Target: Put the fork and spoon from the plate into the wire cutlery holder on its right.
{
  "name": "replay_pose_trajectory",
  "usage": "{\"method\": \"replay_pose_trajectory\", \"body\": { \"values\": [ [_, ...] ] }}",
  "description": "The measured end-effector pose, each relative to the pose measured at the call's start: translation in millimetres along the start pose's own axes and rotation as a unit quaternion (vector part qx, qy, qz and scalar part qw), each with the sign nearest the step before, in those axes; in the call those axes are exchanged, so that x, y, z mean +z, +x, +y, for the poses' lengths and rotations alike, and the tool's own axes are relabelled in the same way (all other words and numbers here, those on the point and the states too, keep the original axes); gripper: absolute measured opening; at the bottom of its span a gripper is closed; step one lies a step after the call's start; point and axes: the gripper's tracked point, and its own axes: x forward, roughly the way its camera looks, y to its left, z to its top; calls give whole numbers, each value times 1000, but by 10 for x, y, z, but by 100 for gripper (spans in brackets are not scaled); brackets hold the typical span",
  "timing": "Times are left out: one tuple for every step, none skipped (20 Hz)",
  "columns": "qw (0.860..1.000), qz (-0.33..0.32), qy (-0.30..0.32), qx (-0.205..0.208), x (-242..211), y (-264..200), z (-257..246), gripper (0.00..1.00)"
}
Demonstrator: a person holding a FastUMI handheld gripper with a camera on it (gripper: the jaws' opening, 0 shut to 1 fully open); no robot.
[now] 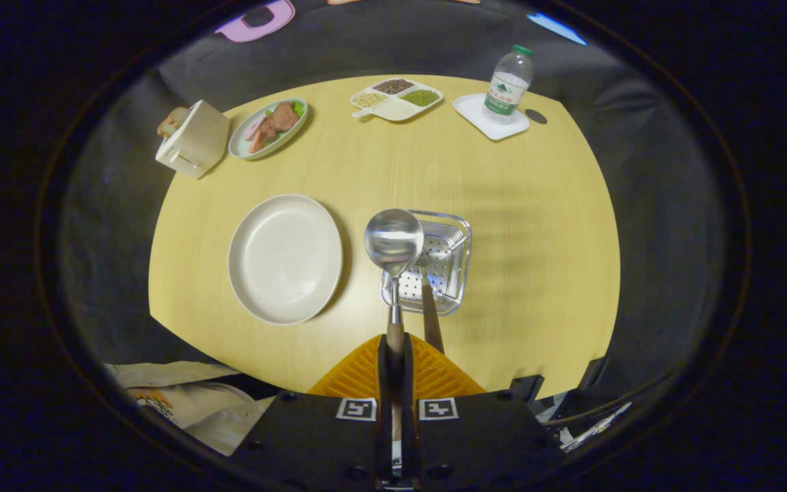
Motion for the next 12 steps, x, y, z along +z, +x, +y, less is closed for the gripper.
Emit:
{"method": "replay_pose_trajectory", "body": {
  "values": [
    [1000,5,6,-3,-3,10,-46,9],
    [1000,11,11,-4,-3,32,-67,10],
    [1000,15,16,-5,-8,47,-97,10],
    [1000,18,21,-4,-11,59,-115,11],
    [999,19,27,-4,-9,72,-127,12],
    [999,18,30,-1,2,80,-132,13],
    [999,17,35,0,19,76,-135,14],
    [999,14,38,4,30,94,-122,15],
    [999,9,45,5,73,60,-125,16],
    [999,5,51,8,96,67,-127,17],
    [998,2,56,9,112,60,-132,21],
    [998,-1,57,6,112,49,-151,22]
  ]
}}
